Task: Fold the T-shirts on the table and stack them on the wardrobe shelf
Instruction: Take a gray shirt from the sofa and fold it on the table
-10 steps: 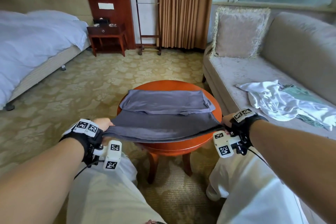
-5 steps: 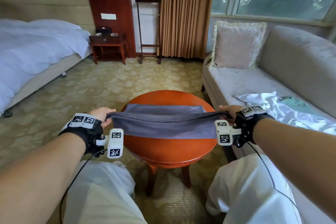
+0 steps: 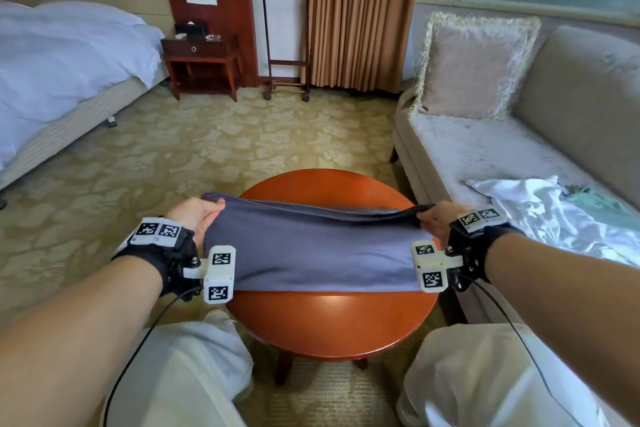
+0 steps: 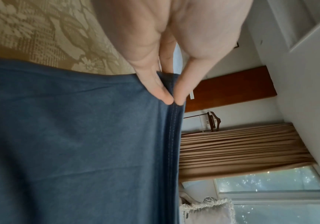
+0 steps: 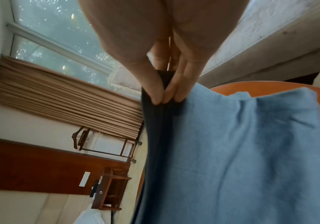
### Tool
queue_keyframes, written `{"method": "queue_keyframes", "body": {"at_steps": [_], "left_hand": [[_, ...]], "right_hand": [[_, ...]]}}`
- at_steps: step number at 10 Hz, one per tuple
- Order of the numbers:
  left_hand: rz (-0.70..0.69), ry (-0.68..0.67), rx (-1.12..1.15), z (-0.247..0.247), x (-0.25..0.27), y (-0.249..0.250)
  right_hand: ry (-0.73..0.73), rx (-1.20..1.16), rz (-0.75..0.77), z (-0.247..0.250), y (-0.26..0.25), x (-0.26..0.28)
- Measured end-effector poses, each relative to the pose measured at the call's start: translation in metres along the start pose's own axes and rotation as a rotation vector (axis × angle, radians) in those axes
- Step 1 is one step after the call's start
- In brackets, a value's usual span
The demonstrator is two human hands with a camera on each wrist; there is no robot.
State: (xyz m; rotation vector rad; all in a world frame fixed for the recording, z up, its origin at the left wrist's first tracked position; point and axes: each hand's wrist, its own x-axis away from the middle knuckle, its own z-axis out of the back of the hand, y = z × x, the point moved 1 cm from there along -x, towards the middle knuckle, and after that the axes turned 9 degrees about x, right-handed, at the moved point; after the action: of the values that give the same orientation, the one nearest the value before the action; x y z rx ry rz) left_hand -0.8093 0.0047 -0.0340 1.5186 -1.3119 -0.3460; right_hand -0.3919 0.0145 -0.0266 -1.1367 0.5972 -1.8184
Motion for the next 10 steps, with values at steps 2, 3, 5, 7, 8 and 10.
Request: {"method": "queue_keyframes", "body": {"at_steps": [2,3,5,7,8,10], "left_hand": [[0.101,0.015,-0.164,-0.012,-0.049,0.007],[0.066,0.041,-0.368,-0.013,-0.077,0.010],[0.172,0.033,-0.621,-0.011,-0.131,-0.001],[0.152,0.046,-0.523,-0.027,-0.150,-0.024],[0.157,0.066,-0.459,-0.033,-0.144,-0.034],[-0.166,0.187,-0.685,-0.024,-0.122,-0.035]], "right_hand": [[0.072,-0.187,-0.006,0.005,-0.002,-0.050],[0.049,-0.143,-0.038,0.000,-0.013,-0.061],[0.042,-0.045,-0.105,-0.011,-0.010,-0.100],[0.116,0.057,-0.128,-0.019,0.001,-0.132],[0.262,0.186,-0.206,-0.026,-0.003,-0.125],[0.347,0.253,-0.177,-0.036,-0.017,-0.096]]}}
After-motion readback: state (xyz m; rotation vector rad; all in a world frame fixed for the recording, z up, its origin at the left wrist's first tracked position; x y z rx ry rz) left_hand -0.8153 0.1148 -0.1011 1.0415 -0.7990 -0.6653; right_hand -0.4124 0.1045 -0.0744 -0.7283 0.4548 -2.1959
